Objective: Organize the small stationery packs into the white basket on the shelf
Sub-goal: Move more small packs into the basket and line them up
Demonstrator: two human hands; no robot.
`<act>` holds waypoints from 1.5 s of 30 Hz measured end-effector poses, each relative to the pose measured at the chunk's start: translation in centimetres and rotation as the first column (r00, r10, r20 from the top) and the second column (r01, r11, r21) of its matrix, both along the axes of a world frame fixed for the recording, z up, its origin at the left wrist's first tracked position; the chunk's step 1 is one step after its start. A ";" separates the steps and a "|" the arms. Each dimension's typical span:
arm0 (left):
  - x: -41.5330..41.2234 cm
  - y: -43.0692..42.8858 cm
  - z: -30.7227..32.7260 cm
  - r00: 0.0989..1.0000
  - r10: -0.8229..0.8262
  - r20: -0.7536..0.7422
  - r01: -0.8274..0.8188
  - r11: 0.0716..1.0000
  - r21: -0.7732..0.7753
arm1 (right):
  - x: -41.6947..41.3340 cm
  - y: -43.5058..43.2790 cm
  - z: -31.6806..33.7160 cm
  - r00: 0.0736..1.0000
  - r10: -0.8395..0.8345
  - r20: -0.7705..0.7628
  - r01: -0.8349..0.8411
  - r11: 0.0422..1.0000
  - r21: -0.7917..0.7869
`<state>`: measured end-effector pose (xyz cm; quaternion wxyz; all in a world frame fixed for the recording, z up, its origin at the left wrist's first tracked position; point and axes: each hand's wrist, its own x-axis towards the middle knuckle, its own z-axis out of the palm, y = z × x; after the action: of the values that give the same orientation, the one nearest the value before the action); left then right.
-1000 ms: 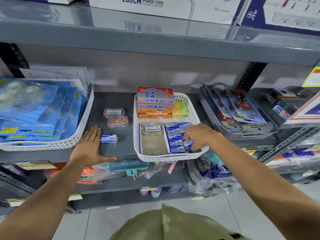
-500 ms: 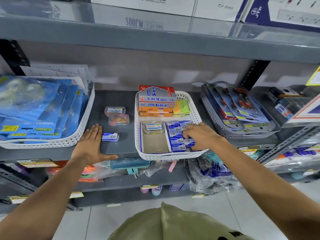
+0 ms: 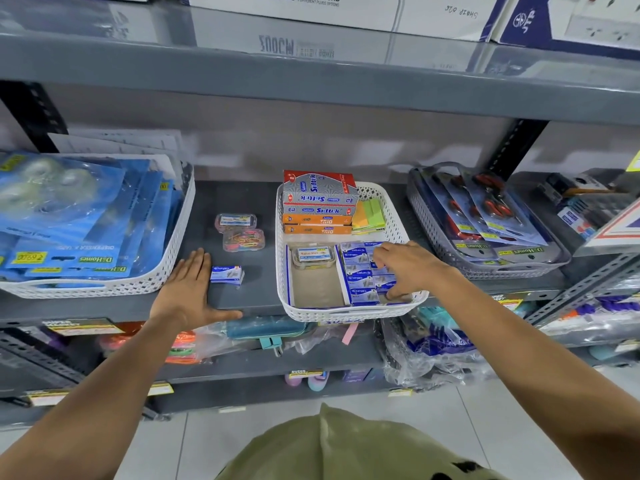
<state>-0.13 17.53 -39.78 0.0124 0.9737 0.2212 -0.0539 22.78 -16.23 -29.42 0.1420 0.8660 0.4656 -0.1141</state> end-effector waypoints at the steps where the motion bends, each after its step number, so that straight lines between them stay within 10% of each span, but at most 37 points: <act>1: 0.0 0.0 0.0 1.000 0.001 -0.003 -0.001 1.000 -0.001 | 0.2 0.1 0.3 0.999 -0.019 -0.037 0.019 1.000 0.006; 14: -0.3 -0.4 0.5 1.000 0.000 0.008 0.000 1.000 -0.022 | -6.3 13.6 2.4 0.959 0.213 -0.189 -0.070 0.819 0.570; 25: -0.1 0.0 0.1 0.999 -0.006 0.048 0.008 0.999 -0.043 | -12.1 22.6 -3.3 0.957 0.272 -0.101 -0.233 0.928 0.290; 45: 2.5 -4.7 0.3 0.998 -0.061 0.014 0.061 0.998 -0.024 | -7.2 16.6 1.0 0.960 0.199 -0.199 -0.045 0.807 0.589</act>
<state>2.38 12.84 -39.50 0.0240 0.9800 0.1907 -0.0506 15.54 0.37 -28.43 -0.1812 0.8144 0.5473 -0.0664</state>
